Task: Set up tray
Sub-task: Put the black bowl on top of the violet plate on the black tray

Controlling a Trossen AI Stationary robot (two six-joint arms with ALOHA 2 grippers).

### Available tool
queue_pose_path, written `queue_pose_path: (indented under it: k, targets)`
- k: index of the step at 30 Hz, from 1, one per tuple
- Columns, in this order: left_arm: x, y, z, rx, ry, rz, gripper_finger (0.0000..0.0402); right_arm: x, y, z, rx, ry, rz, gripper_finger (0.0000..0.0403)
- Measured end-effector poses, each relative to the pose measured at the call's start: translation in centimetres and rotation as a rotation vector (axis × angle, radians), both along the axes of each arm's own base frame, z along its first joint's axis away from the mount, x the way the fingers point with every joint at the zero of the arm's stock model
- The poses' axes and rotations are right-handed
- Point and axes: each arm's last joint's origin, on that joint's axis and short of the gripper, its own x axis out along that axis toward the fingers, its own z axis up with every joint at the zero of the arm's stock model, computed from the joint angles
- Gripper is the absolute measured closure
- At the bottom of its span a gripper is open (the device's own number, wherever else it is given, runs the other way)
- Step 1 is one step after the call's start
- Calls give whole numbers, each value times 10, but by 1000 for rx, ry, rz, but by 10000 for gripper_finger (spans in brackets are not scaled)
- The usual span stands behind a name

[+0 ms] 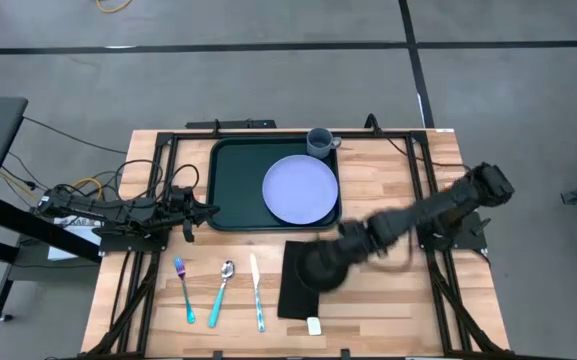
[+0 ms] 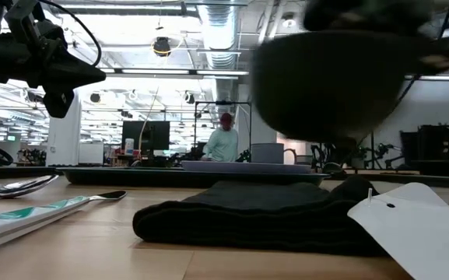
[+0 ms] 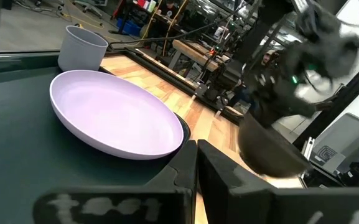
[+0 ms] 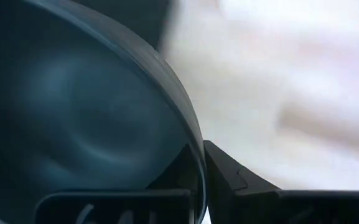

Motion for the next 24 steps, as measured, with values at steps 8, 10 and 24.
queue_pose_path:
  k: [8, 10, 24]
  targets:
    - [0, 0, 0, 1, 0, 0, 401, 41, -120, 13, -106, -100, 142, 401]
    - [0, 0, 0, 1, 0, 0, 401, 51, -148, 10, -122, -105, 150, 401]
    - [0, 0, 0, 1, 0, 0, 401, 92, -240, -18, -90, 51, 272, 402]
